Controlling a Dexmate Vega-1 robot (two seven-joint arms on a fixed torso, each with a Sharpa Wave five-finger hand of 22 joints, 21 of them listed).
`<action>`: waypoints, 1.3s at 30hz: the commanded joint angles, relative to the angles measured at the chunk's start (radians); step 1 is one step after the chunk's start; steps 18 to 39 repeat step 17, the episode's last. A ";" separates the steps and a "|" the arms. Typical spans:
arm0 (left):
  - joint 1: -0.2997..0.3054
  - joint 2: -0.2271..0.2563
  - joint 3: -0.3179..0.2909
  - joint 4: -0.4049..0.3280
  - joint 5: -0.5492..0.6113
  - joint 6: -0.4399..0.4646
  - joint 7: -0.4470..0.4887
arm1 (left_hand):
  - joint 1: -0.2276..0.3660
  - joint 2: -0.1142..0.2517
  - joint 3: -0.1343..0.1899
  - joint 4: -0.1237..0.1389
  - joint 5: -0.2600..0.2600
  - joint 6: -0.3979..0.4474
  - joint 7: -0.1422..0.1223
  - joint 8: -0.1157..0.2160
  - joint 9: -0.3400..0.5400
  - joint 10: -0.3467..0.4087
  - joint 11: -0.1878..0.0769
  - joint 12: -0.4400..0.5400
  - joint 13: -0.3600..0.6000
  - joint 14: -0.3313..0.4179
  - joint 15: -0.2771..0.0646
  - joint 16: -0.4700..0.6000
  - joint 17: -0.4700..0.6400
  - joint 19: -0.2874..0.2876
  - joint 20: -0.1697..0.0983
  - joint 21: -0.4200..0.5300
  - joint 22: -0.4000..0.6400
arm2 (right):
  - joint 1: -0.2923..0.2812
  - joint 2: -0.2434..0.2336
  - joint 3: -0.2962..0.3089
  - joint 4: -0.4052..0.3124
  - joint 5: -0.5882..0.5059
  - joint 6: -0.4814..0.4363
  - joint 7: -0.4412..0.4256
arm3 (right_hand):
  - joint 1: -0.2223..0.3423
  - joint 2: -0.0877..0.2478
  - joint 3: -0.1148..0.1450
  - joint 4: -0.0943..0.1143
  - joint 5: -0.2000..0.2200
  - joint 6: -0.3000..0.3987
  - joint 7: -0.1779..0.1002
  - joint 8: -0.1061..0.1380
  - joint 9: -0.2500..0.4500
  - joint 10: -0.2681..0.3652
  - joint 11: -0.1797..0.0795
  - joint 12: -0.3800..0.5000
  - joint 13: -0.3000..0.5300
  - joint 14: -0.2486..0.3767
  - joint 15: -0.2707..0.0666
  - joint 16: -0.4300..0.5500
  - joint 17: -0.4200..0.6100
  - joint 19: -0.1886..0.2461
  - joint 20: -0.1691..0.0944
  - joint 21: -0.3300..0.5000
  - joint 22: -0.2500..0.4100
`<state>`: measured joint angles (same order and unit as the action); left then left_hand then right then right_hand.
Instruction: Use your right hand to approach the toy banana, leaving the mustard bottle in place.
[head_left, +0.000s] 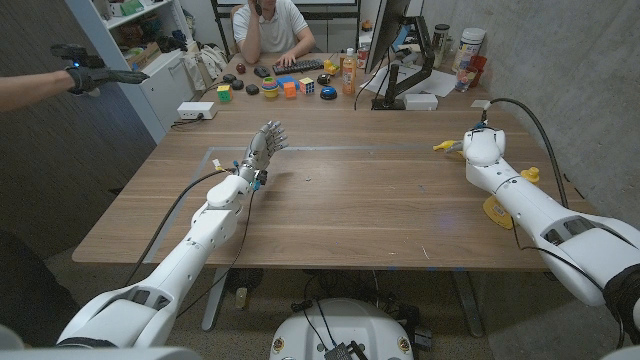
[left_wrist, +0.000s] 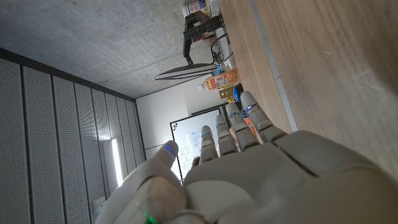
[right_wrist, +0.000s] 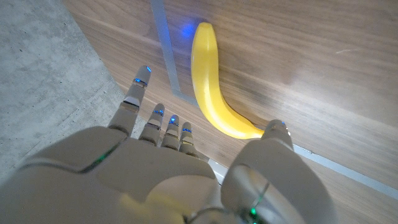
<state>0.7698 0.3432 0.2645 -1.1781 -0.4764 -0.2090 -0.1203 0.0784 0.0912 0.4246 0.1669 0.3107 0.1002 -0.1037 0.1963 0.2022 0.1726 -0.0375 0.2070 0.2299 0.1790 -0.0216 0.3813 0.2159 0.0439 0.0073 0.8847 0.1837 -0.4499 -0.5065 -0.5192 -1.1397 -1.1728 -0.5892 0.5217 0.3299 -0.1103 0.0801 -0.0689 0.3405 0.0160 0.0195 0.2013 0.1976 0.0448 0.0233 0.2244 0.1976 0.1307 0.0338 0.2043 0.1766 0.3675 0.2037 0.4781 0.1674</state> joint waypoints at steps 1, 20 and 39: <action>-0.012 -0.010 0.005 0.018 0.004 -0.001 0.004 | 0.001 0.020 0.007 0.000 0.004 0.003 -0.008 0.005 0.003 0.008 -0.001 0.005 0.005 0.007 0.003 0.005 0.005 0.007 0.001 0.005 0.005 | 0.024 -0.011 -0.024 0.032 0.050 -0.005 -0.017 | 0.014 -0.002 -0.006 -0.002 0.005 -0.007 -0.009 -0.002 0.004 0.004 0.000 0.002 0.004 -0.001 -0.002 -0.004 0.003 0.008 0.006 0.000 0.002; -0.008 -0.007 0.005 0.006 0.006 0.006 0.010 | 0.001 0.020 0.007 0.000 0.004 0.003 -0.008 0.005 0.003 0.008 -0.001 0.005 0.005 0.007 0.003 0.005 0.005 0.007 0.001 0.005 0.005 | 0.036 -0.015 -0.040 0.054 0.090 -0.001 -0.019 | 0.031 0.003 -0.012 -0.006 0.009 -0.012 -0.018 -0.002 0.004 0.004 -0.007 0.000 0.004 0.000 -0.011 -0.007 0.003 0.027 0.006 -0.011 0.001; -0.008 -0.007 0.005 0.006 0.006 0.006 0.010 | 0.001 0.020 0.007 0.000 0.004 0.003 -0.008 0.005 0.003 0.008 -0.001 0.005 0.005 0.007 0.003 0.005 0.005 0.007 0.001 0.005 0.005 | 0.036 -0.015 -0.040 0.054 0.090 -0.001 -0.019 | 0.031 0.003 -0.012 -0.006 0.009 -0.012 -0.018 -0.002 0.004 0.004 -0.007 0.000 0.004 0.000 -0.011 -0.007 0.003 0.027 0.006 -0.011 0.001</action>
